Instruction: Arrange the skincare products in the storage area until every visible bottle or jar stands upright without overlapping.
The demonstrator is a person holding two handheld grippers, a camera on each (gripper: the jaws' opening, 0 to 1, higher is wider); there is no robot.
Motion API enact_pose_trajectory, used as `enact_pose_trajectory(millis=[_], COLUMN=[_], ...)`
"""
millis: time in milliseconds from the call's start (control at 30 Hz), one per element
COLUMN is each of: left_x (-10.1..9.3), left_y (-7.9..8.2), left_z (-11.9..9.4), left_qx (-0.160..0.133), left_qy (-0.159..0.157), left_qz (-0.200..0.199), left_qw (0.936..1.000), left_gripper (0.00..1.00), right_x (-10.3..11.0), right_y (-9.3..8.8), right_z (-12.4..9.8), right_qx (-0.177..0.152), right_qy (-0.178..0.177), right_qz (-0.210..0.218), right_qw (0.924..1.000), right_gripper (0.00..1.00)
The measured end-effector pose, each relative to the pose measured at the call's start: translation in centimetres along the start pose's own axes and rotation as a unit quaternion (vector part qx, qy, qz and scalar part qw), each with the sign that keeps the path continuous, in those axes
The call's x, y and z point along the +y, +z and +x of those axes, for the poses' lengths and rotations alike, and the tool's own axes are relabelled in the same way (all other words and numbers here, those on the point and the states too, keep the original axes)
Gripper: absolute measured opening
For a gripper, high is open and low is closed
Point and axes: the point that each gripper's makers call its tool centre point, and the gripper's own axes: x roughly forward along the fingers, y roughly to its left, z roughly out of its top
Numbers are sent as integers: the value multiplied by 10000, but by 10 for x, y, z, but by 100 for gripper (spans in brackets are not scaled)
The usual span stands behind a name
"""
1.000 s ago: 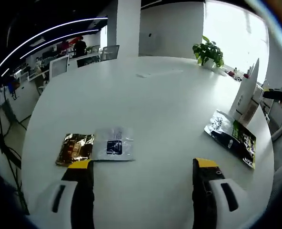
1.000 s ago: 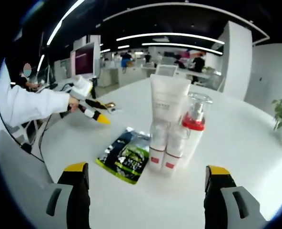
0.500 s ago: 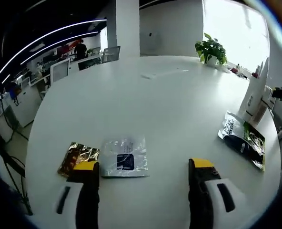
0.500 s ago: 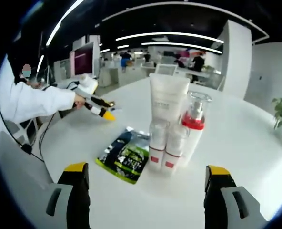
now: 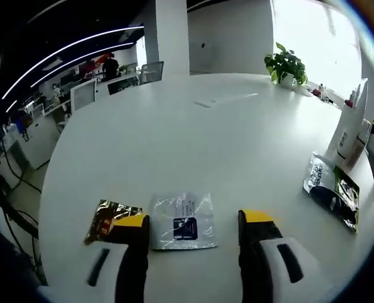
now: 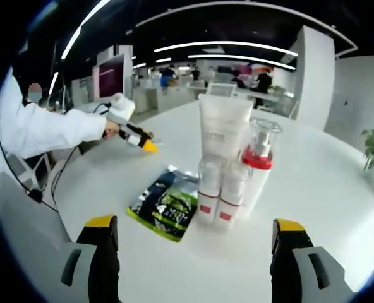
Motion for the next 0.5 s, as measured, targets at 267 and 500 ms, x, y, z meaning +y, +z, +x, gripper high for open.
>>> enact_pose_trajectory(millis=[267,500], left_x=[-16,-21], left_y=[-2,-5], left_z=[-13,-15], left_qx=[11,74], left_qy=[16,-24], left_qz=[80,106], left_qw=[10000,9999], left_gripper=[43,41], right_x=[-1,0], right_y=[1,1], right_z=[0,0], right_qx=[-4,-11], right_qy=[-4,11], right_qz=[-16,-38], right_qw=[10000,10000], right_gripper=[99,99])
